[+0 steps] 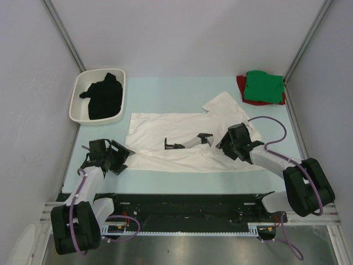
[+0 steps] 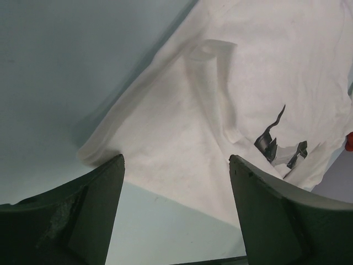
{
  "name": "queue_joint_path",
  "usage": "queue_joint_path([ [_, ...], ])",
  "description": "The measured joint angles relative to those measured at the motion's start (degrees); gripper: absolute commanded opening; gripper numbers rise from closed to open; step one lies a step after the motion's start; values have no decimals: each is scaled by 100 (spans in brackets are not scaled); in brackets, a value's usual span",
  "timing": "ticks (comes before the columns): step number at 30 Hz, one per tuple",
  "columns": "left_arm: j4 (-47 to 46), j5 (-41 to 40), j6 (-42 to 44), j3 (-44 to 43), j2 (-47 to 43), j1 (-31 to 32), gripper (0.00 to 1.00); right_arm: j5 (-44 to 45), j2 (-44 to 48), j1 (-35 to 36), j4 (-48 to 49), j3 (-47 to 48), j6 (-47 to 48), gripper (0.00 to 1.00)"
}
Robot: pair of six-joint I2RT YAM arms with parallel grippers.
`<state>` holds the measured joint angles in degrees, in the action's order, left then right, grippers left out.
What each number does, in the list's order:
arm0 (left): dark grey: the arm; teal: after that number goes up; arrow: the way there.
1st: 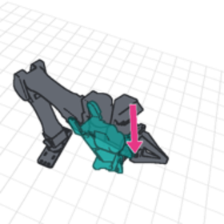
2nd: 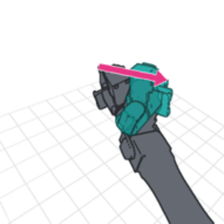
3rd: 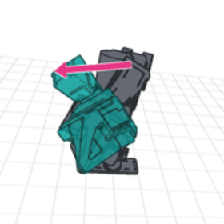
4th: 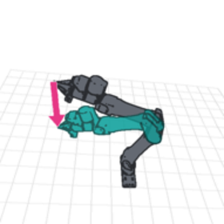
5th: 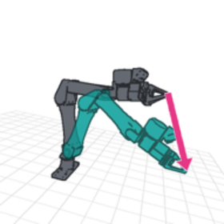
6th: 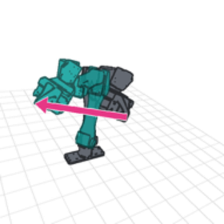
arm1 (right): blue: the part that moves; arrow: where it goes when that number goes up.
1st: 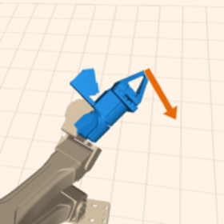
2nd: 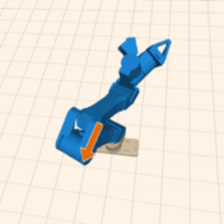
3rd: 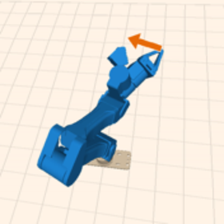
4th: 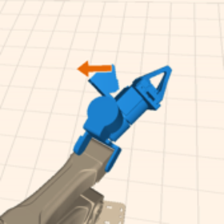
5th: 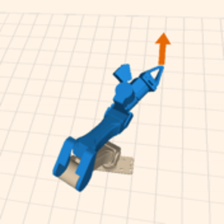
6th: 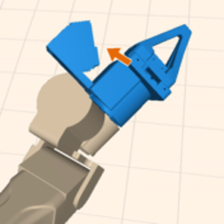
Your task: Fold and stack the t-shirts
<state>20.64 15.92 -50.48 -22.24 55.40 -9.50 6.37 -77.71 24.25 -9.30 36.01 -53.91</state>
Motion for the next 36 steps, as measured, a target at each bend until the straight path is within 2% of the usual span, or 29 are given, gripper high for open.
queue_joint_path([
  [5,-44,0,0,2,57,0,81,-122,-52,0,133,-7,-66,39],
  [11,-68,-2,0,2,96,0,81,-177,-90,-2,197,-7,-136,25],
  [14,-74,-2,0,2,96,0,81,-190,-116,0,216,-11,-155,13],
  [15,-79,-2,0,2,96,0,81,-192,-129,0,225,-11,-157,2],
  [16,-85,0,0,2,96,0,81,-197,-142,0,234,-11,-160,0],
  [28,-81,-4,42,2,98,2,81,-348,-391,4,964,-13,-192,0],
  [36,-79,-9,94,2,142,0,81,-483,-942,28,1497,302,-39,0],
])
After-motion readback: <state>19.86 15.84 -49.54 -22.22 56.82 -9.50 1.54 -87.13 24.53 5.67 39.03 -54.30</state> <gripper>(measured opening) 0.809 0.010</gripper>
